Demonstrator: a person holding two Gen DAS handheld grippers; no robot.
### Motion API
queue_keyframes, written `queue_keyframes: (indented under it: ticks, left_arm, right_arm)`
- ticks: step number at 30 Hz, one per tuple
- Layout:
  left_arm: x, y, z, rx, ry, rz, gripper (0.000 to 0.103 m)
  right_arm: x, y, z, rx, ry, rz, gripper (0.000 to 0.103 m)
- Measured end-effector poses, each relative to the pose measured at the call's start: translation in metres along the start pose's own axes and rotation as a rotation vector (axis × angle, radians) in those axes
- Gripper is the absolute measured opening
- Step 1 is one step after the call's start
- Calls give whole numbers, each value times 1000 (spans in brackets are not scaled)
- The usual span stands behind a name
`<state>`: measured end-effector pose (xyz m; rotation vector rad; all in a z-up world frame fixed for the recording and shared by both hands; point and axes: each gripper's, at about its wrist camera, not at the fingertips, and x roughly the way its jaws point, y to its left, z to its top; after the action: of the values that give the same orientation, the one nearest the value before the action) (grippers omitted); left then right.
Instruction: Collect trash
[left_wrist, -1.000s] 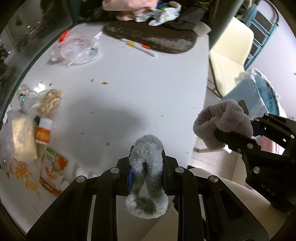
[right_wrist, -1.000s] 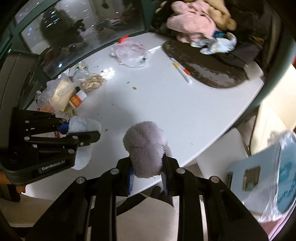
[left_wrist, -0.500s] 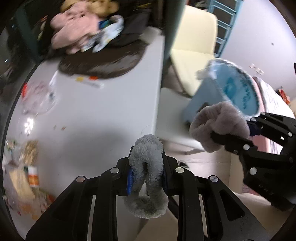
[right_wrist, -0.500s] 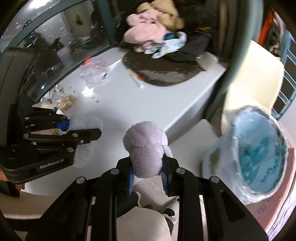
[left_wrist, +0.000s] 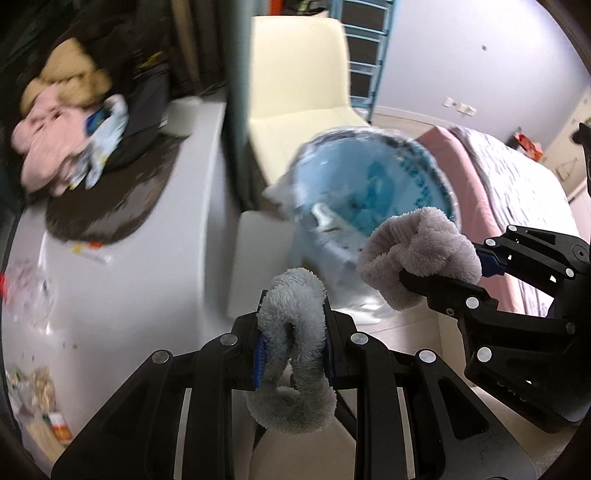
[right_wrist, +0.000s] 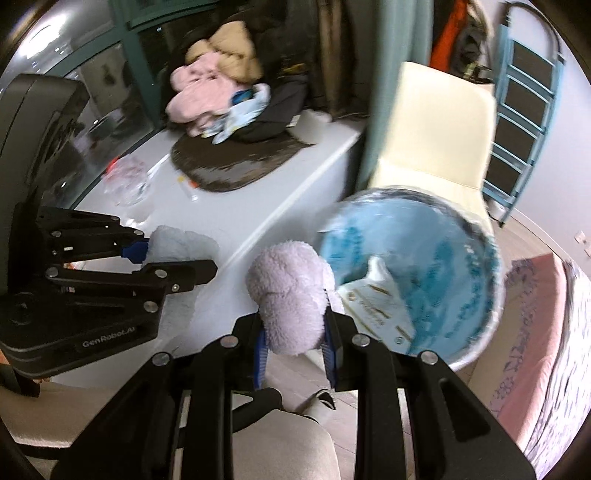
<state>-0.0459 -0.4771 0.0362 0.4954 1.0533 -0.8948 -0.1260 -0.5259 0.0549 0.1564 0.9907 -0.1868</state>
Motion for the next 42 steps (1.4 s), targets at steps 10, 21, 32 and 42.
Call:
queue_keyframes:
  ticks: [10, 21, 32, 42]
  left_arm:
    - [29, -54, 53, 96, -8, -43, 22]
    - [70, -72, 95, 54, 24, -58, 25]
    - [83, -56, 107, -54, 41, 16, 71]
    - [69, -44, 92, -49, 43, 62, 81]
  right_arm:
    - [-4, -67, 6, 61, -21, -42, 24]
    - [19, -120, 21, 48, 39, -23, 24]
    - [29, -155, 24, 127, 58, -101, 45]
    - [23, -142, 23, 135, 49, -132, 48]
